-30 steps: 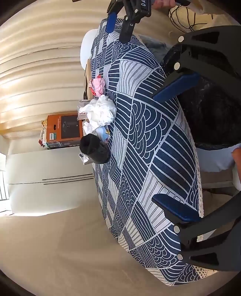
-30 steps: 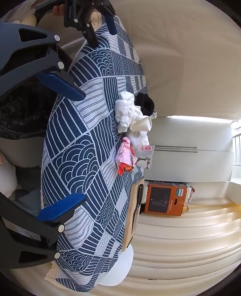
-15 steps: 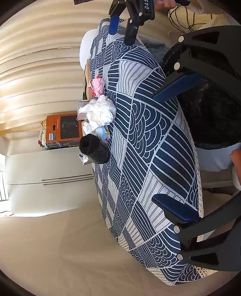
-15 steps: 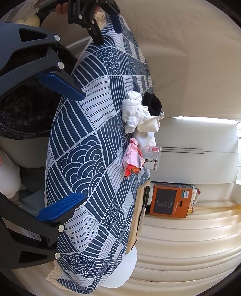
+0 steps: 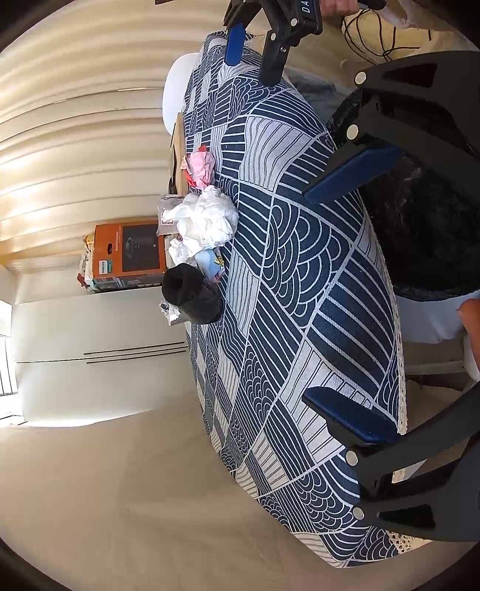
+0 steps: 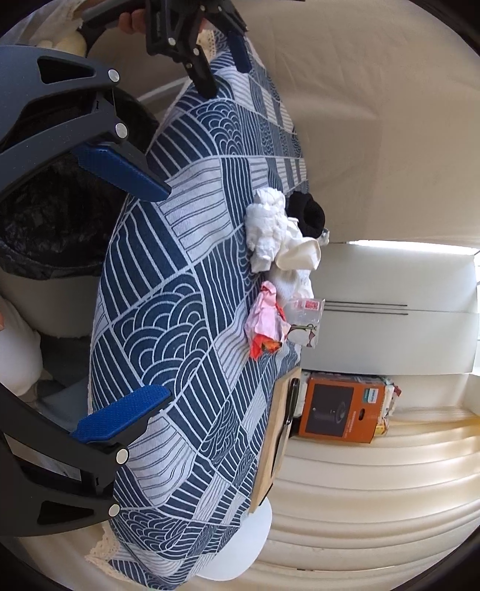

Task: Collect trash
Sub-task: 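Move both tools toward the pile of trash on the table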

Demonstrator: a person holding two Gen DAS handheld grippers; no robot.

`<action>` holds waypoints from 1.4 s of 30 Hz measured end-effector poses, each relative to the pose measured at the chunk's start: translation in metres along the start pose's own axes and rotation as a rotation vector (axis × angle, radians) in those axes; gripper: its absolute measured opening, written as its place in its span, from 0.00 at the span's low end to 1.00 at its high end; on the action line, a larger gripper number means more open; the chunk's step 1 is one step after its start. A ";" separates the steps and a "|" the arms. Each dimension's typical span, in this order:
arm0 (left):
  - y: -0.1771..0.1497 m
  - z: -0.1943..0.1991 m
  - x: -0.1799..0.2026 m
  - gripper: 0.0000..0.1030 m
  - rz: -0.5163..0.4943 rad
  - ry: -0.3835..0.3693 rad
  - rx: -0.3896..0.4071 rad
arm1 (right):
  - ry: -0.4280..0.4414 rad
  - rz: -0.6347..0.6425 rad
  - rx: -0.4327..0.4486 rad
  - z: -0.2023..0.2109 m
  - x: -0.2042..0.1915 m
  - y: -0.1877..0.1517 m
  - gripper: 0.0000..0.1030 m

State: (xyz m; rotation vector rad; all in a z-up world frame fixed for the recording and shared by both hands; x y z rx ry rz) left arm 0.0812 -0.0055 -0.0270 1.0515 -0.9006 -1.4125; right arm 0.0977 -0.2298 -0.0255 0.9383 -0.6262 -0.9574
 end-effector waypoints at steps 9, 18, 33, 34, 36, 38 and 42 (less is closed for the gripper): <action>0.000 0.000 0.003 0.94 0.002 -0.010 0.008 | -0.010 0.009 -0.031 -0.003 0.003 -0.004 0.93; -0.001 0.001 0.004 0.94 -0.008 -0.006 0.000 | 0.015 0.036 -0.040 -0.006 -0.005 -0.006 0.93; 0.002 0.000 0.004 0.94 -0.009 0.002 0.001 | 0.014 0.131 -0.047 -0.006 -0.016 -0.008 0.93; 0.003 0.000 0.004 0.94 -0.010 0.002 0.000 | 0.014 0.136 -0.044 -0.005 -0.018 -0.007 0.93; 0.004 -0.001 0.004 0.94 -0.014 -0.002 -0.001 | 0.024 0.143 -0.040 -0.004 -0.020 -0.004 0.93; 0.007 0.000 0.004 0.94 -0.013 -0.004 0.002 | 0.033 0.143 -0.031 -0.002 -0.021 -0.001 0.93; 0.015 0.001 0.003 0.94 -0.031 0.004 0.002 | 0.037 0.142 -0.026 -0.001 -0.020 0.006 0.93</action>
Point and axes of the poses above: each gripper's, at about its wrist camera, not at the fingertips, and z roughly against the way its jaws point, x to its right, y to its top, the point moved 8 cm from there along -z, roughly the way its jaws point, and after that the axes turned 3 degrees about x, right-handed, at the moved point
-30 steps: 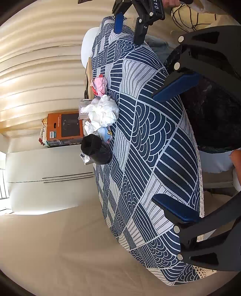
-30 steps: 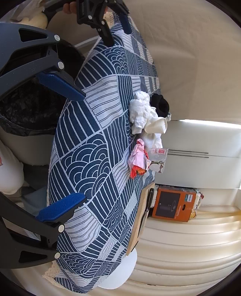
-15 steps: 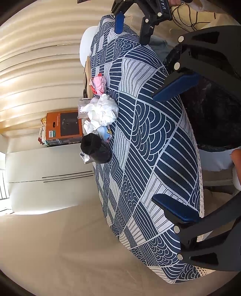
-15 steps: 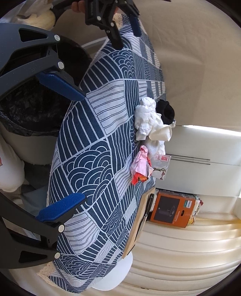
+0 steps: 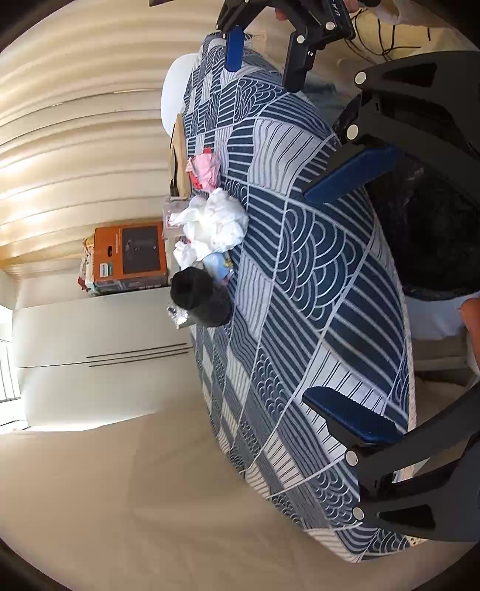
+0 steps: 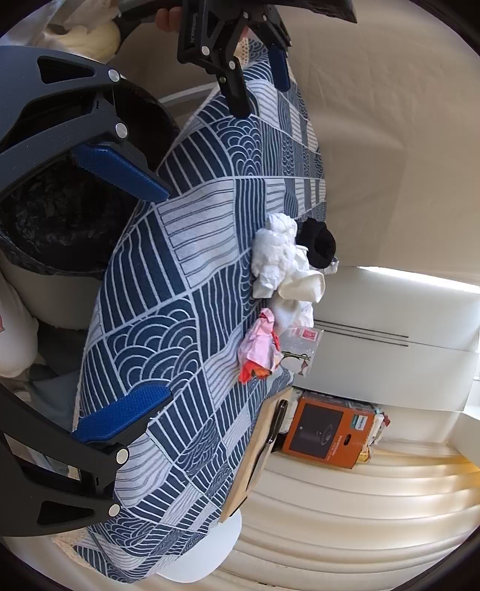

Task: Collect trash
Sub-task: 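Move both tools toward the pile of trash on the table, then reach the right gripper to the pink-orange wrapper while the left reaches the black cloth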

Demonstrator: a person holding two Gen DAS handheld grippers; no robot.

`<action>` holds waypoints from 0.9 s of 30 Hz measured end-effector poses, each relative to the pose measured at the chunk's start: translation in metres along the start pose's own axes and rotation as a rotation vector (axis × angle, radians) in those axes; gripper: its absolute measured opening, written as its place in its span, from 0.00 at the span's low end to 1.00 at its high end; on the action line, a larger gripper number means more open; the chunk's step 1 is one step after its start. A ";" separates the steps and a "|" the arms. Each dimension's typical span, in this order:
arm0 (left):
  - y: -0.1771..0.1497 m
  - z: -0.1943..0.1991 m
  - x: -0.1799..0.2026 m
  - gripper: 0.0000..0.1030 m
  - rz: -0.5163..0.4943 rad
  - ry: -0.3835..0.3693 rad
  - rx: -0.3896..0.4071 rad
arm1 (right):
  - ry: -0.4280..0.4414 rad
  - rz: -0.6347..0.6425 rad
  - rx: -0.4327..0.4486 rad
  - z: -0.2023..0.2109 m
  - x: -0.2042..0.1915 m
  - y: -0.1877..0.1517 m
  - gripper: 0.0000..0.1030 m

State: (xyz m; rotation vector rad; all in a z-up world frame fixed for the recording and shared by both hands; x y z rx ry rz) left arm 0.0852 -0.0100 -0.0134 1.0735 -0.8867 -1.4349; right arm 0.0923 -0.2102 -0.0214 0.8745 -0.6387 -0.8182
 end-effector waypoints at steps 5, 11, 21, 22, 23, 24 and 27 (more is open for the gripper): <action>0.011 0.000 -0.002 0.94 -0.040 0.008 0.005 | 0.035 -0.022 -0.011 -0.003 0.006 0.009 0.93; 0.025 -0.010 -0.008 0.94 -0.077 -0.005 -0.010 | 0.045 -0.063 -0.033 -0.013 0.020 0.026 0.93; 0.038 -0.043 -0.022 0.94 -0.103 0.023 -0.072 | -0.002 -0.095 -0.071 -0.036 0.055 0.050 0.93; 0.038 -0.047 -0.022 0.94 -0.097 0.013 -0.088 | 0.004 -0.100 -0.076 -0.039 0.057 0.052 0.93; 0.039 -0.050 -0.023 0.94 -0.093 0.010 -0.095 | 0.017 -0.107 -0.082 -0.041 0.059 0.053 0.93; 0.040 -0.054 -0.024 0.94 -0.093 0.011 -0.101 | 0.026 -0.112 -0.086 -0.043 0.060 0.055 0.93; 0.042 -0.066 -0.026 0.94 -0.109 0.017 -0.126 | 0.039 -0.106 -0.101 -0.052 0.063 0.059 0.93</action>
Point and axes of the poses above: each gripper's, at about its wrist camera, not at the fingertips, and z roughly against the way its jaws point, x to its right, y to its top, the point moved 8 cm from there along -z, roughly the way its jaws point, and after that the axes turned 3 degrees about x, right-handed, at the moved point
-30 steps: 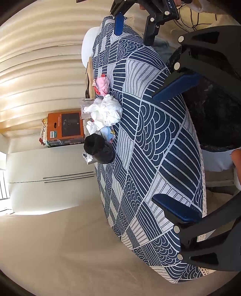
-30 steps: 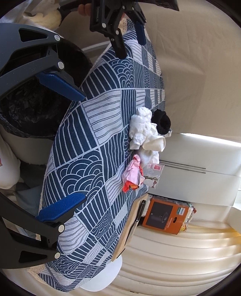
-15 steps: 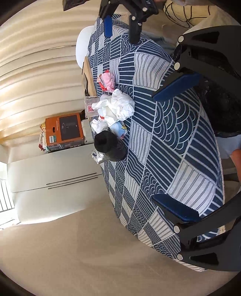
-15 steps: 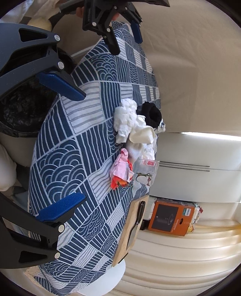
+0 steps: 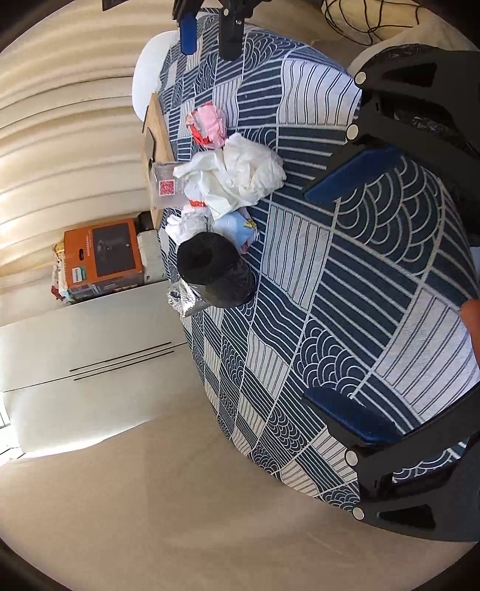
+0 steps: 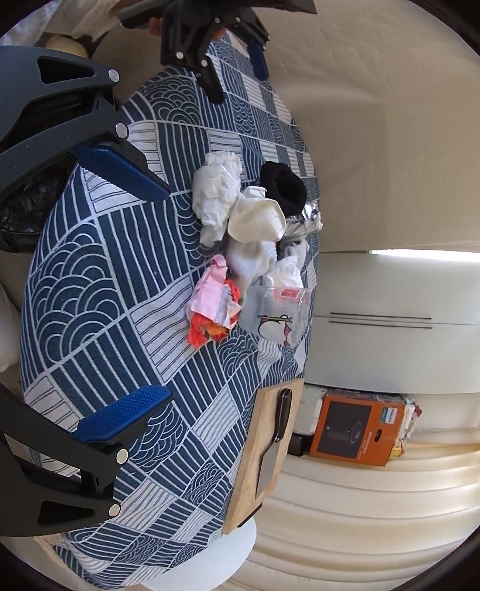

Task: Collect trash
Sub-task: 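Reach the right gripper to the pink-orange wrapper while the left reaches the black cloth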

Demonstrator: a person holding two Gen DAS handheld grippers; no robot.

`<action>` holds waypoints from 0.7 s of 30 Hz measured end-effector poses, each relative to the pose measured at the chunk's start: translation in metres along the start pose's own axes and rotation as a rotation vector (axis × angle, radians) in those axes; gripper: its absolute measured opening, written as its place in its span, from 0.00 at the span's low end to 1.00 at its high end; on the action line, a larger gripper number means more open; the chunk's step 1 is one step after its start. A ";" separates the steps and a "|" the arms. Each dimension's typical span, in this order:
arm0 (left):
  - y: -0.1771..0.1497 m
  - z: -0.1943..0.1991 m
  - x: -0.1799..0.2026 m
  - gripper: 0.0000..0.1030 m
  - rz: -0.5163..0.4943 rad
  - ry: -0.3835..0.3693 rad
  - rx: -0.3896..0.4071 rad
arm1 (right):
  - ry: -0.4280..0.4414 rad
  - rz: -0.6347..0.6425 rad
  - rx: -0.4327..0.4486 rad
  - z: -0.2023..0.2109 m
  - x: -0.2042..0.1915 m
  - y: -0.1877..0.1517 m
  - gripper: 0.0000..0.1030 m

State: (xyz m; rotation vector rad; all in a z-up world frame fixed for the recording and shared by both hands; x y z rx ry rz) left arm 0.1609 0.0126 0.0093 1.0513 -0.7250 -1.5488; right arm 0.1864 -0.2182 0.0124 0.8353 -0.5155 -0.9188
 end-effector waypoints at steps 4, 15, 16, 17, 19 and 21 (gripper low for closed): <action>0.006 -0.014 -0.005 0.94 -0.016 -0.003 -0.026 | -0.002 0.005 -0.019 -0.012 0.002 0.007 0.93; 0.025 -0.062 -0.009 0.94 -0.067 -0.055 -0.105 | -0.019 0.052 -0.104 -0.051 0.011 0.017 0.93; 0.026 -0.067 -0.008 0.94 -0.070 -0.065 -0.115 | -0.014 0.056 -0.113 -0.055 0.012 0.017 0.93; 0.027 -0.072 -0.008 0.94 -0.065 -0.090 -0.128 | -0.008 0.059 -0.123 -0.059 0.012 0.017 0.93; 0.029 -0.083 -0.008 0.94 -0.034 -0.158 -0.160 | -0.003 0.066 -0.142 -0.066 0.014 0.016 0.93; 0.031 -0.092 -0.010 0.94 -0.033 -0.176 -0.173 | 0.002 0.077 -0.161 -0.074 0.015 0.016 0.93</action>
Point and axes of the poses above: each gripper's, at about its wrist camera, not at the fingertips, and z roughly against the way its jaws point, x to its right, y to its top, the point moved 8 cm from there along -z, roughly the way its jaws point, and after that the axes turned 3 degrees about x, right-handed, at the moved point
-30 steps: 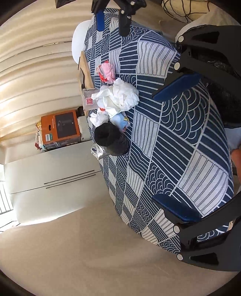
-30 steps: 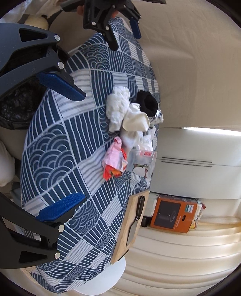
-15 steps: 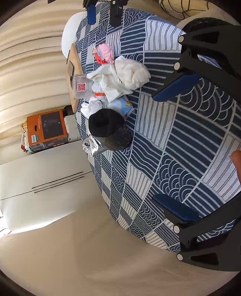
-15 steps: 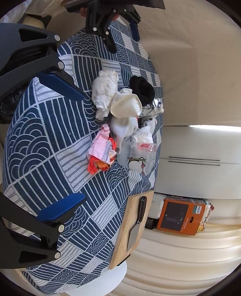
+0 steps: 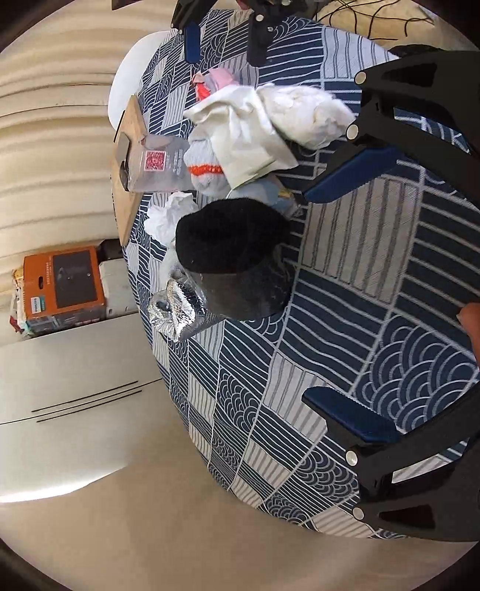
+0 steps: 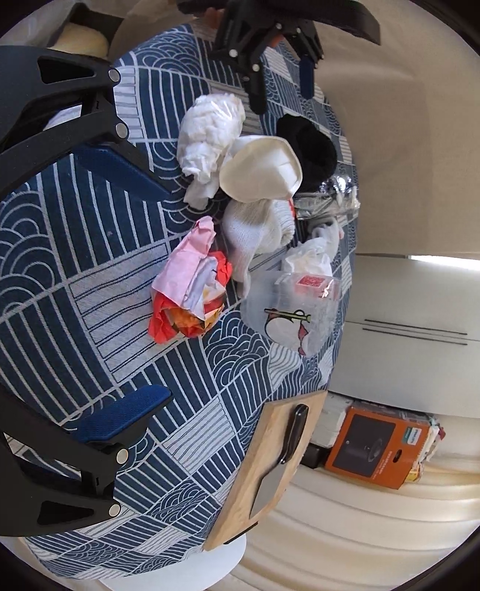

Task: Collect trash
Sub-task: 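Reach the right gripper to the pink-orange wrapper while the left reaches the black cloth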

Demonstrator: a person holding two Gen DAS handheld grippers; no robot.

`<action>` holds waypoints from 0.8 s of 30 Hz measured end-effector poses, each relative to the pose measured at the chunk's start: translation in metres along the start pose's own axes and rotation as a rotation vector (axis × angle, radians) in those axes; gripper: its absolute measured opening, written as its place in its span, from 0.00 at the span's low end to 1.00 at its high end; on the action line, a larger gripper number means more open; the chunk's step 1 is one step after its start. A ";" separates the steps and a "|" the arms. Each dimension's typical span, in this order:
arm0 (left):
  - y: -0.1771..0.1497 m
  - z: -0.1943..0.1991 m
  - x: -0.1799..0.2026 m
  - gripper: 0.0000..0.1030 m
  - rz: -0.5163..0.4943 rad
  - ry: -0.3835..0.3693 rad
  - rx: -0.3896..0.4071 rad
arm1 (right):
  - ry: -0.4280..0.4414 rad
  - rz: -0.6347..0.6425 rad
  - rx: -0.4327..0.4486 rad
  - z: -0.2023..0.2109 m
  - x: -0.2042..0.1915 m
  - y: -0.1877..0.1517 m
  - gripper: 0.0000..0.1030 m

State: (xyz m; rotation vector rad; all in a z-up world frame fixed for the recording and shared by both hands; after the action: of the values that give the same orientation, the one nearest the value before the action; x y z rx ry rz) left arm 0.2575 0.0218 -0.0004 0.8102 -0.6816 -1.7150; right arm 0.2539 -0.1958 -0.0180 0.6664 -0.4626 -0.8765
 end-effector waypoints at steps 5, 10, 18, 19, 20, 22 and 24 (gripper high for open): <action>0.004 -0.022 -0.002 0.94 -0.004 -0.026 -0.071 | 0.012 0.024 -0.029 -0.017 0.000 0.001 0.93; 0.007 -0.038 0.005 0.94 -0.080 -0.031 -0.119 | 0.035 0.044 -0.061 -0.032 0.001 0.001 0.93; 0.010 -0.059 0.007 0.96 -0.109 -0.120 -0.146 | 0.110 0.055 -0.090 -0.044 0.002 0.004 0.93; 0.010 -0.061 0.006 0.96 -0.085 -0.138 -0.157 | 0.134 0.038 -0.102 -0.047 0.003 0.004 0.93; 0.009 -0.063 0.004 0.96 -0.063 -0.157 -0.169 | 0.156 0.017 -0.113 -0.048 0.005 0.003 0.93; 0.007 -0.068 -0.001 0.96 -0.006 -0.197 -0.196 | 0.178 -0.001 -0.120 -0.050 0.007 0.002 0.94; 0.005 -0.070 -0.004 0.96 0.038 -0.212 -0.211 | 0.176 0.003 -0.118 -0.050 0.006 0.002 0.94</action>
State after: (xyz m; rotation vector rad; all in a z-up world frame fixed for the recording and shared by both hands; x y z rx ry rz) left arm 0.3166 0.0212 -0.0380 0.4705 -0.6398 -1.8181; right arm 0.2888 -0.1827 -0.0512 0.6283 -0.2520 -0.8279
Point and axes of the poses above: each gripper's, at about its wrist camera, not at the fingertips, and z roughly against the way its jaws point, x to its right, y to its top, the point moved 8 cm from there along -z, roughly the way its jaws point, and after that the axes turned 3 degrees about x, right-handed, at the moved point
